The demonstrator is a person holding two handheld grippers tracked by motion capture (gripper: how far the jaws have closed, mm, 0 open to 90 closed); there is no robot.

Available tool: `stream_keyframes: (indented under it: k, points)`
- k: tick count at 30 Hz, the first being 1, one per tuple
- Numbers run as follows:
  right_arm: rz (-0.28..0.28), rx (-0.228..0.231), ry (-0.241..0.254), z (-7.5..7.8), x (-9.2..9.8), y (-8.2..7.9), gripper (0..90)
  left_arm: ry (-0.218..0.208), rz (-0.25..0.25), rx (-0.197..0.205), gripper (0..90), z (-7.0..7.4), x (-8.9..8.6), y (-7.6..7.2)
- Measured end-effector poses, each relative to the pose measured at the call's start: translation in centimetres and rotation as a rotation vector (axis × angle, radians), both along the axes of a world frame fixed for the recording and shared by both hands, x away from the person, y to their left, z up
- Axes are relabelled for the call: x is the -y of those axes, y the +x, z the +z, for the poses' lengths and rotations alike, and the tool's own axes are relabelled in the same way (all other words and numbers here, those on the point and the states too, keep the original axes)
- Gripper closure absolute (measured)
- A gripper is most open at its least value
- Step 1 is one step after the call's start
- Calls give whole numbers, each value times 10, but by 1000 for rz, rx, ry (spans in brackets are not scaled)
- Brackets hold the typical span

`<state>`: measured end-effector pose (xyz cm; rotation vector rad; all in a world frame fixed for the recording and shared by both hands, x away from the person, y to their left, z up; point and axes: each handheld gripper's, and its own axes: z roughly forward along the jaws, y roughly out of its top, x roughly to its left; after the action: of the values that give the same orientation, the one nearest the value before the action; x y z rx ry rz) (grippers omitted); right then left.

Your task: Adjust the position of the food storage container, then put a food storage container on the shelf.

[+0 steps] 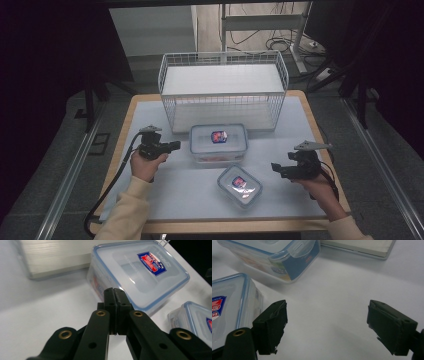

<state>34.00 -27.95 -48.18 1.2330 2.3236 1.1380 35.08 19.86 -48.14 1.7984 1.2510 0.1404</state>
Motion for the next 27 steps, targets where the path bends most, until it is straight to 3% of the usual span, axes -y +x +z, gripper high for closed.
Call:
stream_keyframes:
  k: [2, 4, 7, 12, 19, 23, 27]
  points:
    - [13, 4, 2, 0, -2, -1, 164, 11, -14, 3, 814, 2, -1, -6]
    - [23, 11, 12, 1, -2, -2, 162, 23, -15, 22, 670, 6, -1, -12]
    - [25, 16, 28, 3, -2, -2, 156, -15, -10, 3, 439, 10, -4, -13]
    - [32, 0, 70, 6, -5, 2, 161, -22, -21, -9, 203, 9, -3, -12]
    - [77, -55, 168, 12, -17, 14, 164, -61, -35, -41, 153, 4, -1, -6]
    - [86, -68, 188, 14, -27, 23, 160, -62, -33, -47, 150, 2, -1, -1]
    - [85, -89, 223, 16, -36, 33, 146, -97, -33, -50, 143, 2, 2, 10]
